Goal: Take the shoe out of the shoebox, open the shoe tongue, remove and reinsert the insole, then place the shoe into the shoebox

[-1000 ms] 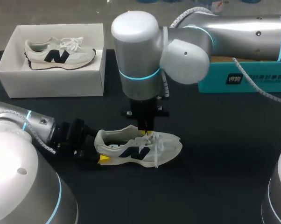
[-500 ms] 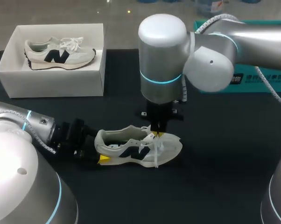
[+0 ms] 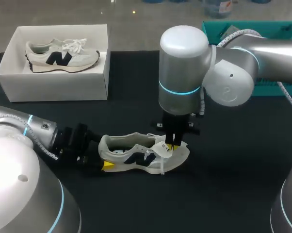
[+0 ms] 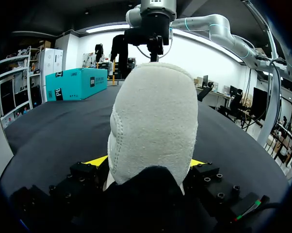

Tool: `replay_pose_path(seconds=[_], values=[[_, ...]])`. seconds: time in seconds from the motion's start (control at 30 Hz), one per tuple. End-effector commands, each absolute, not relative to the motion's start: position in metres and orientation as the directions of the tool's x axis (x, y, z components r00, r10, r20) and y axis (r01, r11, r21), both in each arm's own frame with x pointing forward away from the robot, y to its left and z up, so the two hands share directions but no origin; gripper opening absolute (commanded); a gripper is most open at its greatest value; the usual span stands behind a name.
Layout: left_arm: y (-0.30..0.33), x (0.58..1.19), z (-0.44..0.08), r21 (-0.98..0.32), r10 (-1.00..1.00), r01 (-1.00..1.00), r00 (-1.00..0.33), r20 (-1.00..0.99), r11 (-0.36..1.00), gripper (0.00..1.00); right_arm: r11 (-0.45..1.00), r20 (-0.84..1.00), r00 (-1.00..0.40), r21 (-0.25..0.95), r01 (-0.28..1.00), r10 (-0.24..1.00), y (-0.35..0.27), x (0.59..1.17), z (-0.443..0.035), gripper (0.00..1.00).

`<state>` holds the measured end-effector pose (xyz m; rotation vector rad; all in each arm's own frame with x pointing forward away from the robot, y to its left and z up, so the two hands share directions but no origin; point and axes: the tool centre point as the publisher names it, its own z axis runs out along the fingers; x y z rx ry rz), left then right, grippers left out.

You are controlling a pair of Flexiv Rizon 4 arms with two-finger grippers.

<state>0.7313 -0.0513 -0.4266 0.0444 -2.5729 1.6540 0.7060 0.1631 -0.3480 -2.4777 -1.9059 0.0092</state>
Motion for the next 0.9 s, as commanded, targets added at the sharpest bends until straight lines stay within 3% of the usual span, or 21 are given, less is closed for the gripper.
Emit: replay_pose_path(seconds=[0.03,0.3,0.33,0.4,0.47,0.6,0.63,0.67,0.8,0.9], values=[[-0.053,0.732,-0.429,-0.906,0.019,-0.07,-0.996,0.085,0.418,0.0,-0.443,0.01,0.443,-0.016,0.896,0.896,0.165,0.703,-0.362,0.0],[-0.053,0.732,-0.429,-0.906,0.019,-0.07,-0.996,0.085,0.418,0.0,-0.446,0.005,0.446,-0.046,0.894,0.895,0.163,0.705,-0.377,0.0],[-0.053,0.732,-0.429,-0.906,0.019,-0.07,-0.996,0.085,0.418,0.0,-0.446,0.004,0.446,-0.048,0.894,0.895,0.163,0.705,-0.378,0.04],[-0.053,0.732,-0.429,-0.906,0.019,-0.07,-0.996,0.085,0.418,0.0,-0.447,0.003,0.447,-0.052,0.893,0.894,0.163,0.705,-0.379,0.27],[-0.053,0.732,-0.429,-0.906,0.019,-0.07,-0.996,0.085,0.418,0.0,-0.447,0.003,0.448,-0.053,0.893,0.894,0.163,0.705,-0.379,0.42],[-0.053,0.732,-0.429,-0.906,0.019,-0.07,-0.996,0.085,0.418,0.0,-0.445,-0.002,0.446,-0.045,0.894,0.895,0.164,0.706,-0.374,0.56],[-0.053,0.732,-0.429,-0.906,0.019,-0.07,-0.996,0.085,0.418,0.0,-0.445,-0.003,0.445,-0.038,0.895,0.896,0.164,0.706,-0.371,0.74],[-0.053,0.732,-0.429,-0.906,0.019,-0.07,-0.996,0.085,0.418,0.0,-0.444,-0.005,0.444,-0.031,0.895,0.896,0.164,0.707,-0.368,0.8],[-0.053,0.732,-0.429,-0.906,0.019,-0.07,-0.996,0.085,0.418,0.0,-0.443,-0.008,0.443,0.001,0.896,0.896,0.166,0.707,-0.353,0.98],[-0.053,0.732,-0.429,-0.906,0.019,-0.07,-0.996,0.085,0.418,0.0,-0.433,-0.013,0.434,0.021,0.901,0.901,0.169,0.708,-0.342,1.0]])
